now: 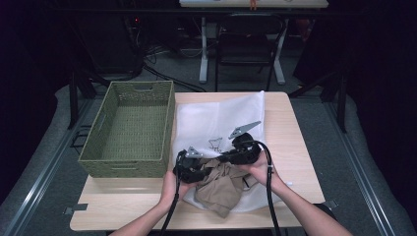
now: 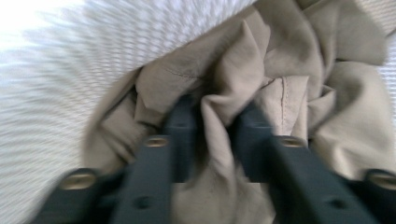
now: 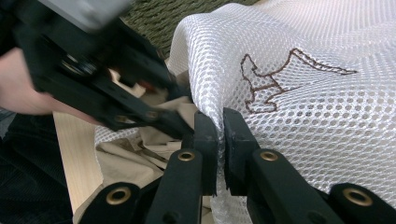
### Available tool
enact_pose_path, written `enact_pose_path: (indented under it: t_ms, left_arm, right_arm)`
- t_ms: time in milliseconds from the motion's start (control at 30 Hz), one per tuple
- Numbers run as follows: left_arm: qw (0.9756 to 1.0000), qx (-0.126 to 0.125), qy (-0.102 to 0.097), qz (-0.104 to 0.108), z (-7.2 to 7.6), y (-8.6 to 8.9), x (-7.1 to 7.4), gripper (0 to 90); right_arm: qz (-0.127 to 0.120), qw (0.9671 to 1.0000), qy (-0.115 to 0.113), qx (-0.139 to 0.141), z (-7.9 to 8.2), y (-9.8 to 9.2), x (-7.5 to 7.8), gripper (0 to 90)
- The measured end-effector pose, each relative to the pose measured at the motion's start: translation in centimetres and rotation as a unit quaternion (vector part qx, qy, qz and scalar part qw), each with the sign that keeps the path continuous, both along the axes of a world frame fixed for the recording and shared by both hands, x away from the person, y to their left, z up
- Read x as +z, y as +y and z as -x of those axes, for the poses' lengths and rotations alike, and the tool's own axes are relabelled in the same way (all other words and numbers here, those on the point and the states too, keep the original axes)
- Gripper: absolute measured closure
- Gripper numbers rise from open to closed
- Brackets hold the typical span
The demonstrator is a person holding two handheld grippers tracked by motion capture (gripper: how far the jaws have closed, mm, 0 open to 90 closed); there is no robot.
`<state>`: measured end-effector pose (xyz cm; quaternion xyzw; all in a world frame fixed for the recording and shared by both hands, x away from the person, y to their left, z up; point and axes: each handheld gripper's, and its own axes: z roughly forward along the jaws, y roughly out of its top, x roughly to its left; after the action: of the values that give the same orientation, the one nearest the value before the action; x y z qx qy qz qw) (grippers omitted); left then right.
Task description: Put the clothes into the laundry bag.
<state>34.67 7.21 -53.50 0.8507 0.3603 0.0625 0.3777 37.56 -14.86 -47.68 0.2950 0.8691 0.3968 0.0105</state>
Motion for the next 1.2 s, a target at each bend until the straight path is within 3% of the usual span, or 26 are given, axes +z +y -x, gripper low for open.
enact_pose_path:
  t_ms: [33,67,167,300,367,500,567,667,700,767,967,1033,1067,1200]
  left_arm:
    - [1.0000,0.000,0.000,0.000,0.0,0.0,0.0,62.5]
    - [0.9999,0.005,-0.013,-0.003,0.5,0.8,0.9,57.4]
    - [0.9985,0.032,-0.033,-0.029,1.0,1.8,1.2,44.9]
    - [0.9977,0.051,-0.021,-0.039,0.7,2.3,0.5,37.5]
    - [0.9979,0.050,-0.010,-0.039,0.4,2.0,-0.1,38.6]
    - [0.9979,0.046,0.010,-0.045,-0.6,1.1,-1.8,61.6]
    - [0.9982,0.045,0.007,-0.038,-0.7,1.0,-1.8,71.1]
    - [0.9985,0.039,-0.001,-0.039,-0.6,0.8,-1.3,75.9]
    - [0.9987,0.029,-0.017,-0.038,-0.3,0.3,-0.5,76.1]
    - [0.9987,0.024,-0.024,-0.038,-0.3,-0.1,-0.1,76.2]
    - [0.9983,0.032,-0.017,-0.046,-1.0,-0.5,-0.8,73.3]
    - [0.9986,0.032,-0.011,-0.041,-1.2,-0.1,-0.9,69.7]
    - [0.9989,0.026,-0.012,-0.038,-1.1,0.2,-0.6,66.9]
    - [0.9995,0.006,-0.009,-0.031,-0.4,0.9,0.8,51.2]
  right_arm:
    - [0.000,1.0000,-0.001,-0.002,0.0,-0.1,0.0,85.9]
    - [-0.002,1.0000,-0.004,-0.003,0.0,-0.2,0.1,85.9]
    - [-0.003,1.0000,-0.003,-0.007,-0.1,-0.4,0.2,85.9]
    - [-0.004,1.0000,-0.006,-0.005,-0.1,-0.2,0.3,85.9]
    - [-0.004,1.0000,-0.006,-0.004,-0.1,-0.2,0.3,86.0]
    - [-0.004,1.0000,-0.001,-0.001,-0.2,0.0,0.0,86.0]
    - [-0.004,1.0000,-0.002,-0.001,-0.2,0.1,0.0,86.1]
    - [-0.009,0.9999,-0.007,-0.002,-0.2,0.2,0.2,86.0]
    - [-0.011,0.9999,-0.007,0.000,-0.2,0.3,0.3,86.0]
    - [-0.018,0.9998,-0.009,0.000,-0.2,0.3,0.4,86.1]
    - [-0.027,0.9996,-0.012,0.005,0.2,0.3,0.9,86.0]
    - [-0.017,0.9998,-0.008,0.006,0.1,0.3,0.6,86.0]
    - [-0.006,1.0000,-0.006,0.005,0.1,0.3,0.3,85.9]
    - [0.000,1.0000,-0.005,0.002,-0.1,0.1,0.1,85.9]
